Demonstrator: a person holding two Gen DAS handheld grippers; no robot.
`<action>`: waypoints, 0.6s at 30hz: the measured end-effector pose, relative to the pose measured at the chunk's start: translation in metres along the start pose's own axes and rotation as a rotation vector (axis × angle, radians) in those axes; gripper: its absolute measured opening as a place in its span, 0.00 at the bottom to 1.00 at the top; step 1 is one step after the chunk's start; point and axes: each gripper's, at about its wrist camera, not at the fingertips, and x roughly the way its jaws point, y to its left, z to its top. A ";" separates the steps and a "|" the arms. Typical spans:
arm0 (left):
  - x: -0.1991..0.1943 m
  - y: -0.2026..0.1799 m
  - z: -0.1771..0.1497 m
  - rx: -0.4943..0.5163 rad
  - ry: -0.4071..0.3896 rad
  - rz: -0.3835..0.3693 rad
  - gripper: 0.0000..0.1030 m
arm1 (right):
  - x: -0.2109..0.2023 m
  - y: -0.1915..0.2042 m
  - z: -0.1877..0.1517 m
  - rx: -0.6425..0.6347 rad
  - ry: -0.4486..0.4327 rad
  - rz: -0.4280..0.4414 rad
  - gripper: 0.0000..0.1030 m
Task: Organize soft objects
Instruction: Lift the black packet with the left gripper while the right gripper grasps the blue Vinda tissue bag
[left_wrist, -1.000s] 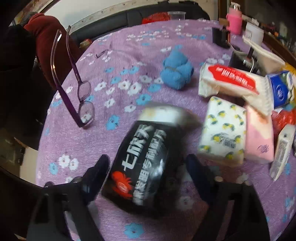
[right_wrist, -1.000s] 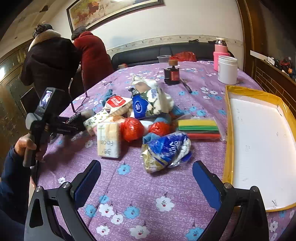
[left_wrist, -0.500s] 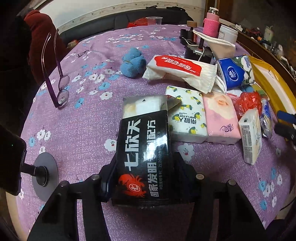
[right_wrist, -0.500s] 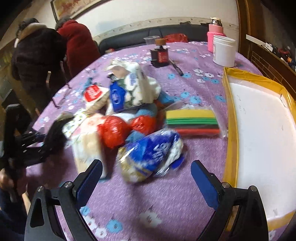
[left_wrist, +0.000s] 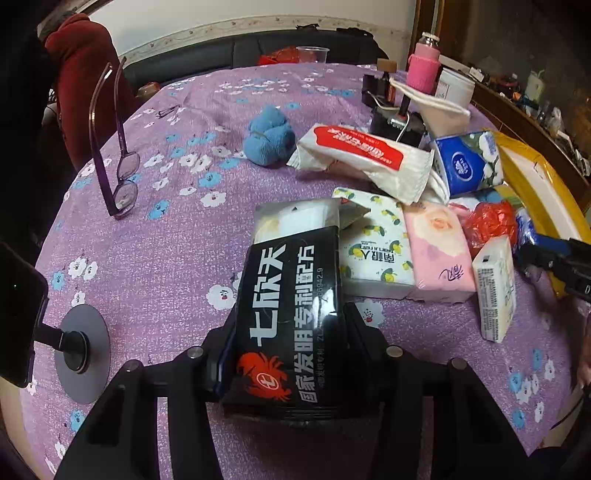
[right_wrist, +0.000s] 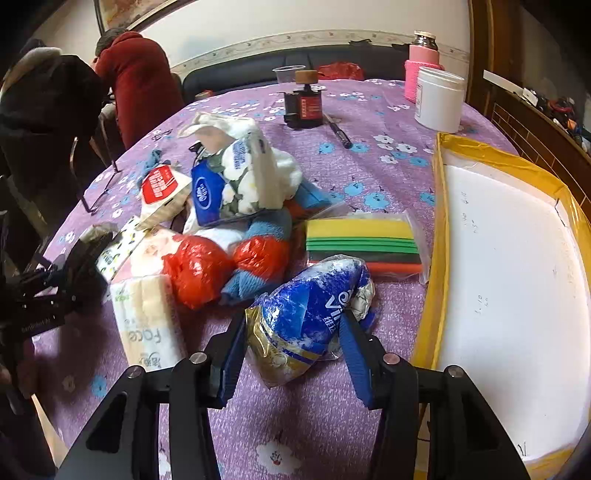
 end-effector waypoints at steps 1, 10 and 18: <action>-0.002 0.000 0.000 -0.002 -0.002 0.001 0.49 | -0.002 0.001 -0.001 -0.001 -0.007 0.005 0.52; -0.021 -0.003 0.000 0.004 -0.038 -0.014 0.49 | -0.023 0.011 -0.004 -0.013 -0.074 0.058 0.52; -0.033 -0.009 0.005 0.006 -0.059 -0.039 0.49 | -0.035 0.010 -0.008 -0.003 -0.102 0.080 0.52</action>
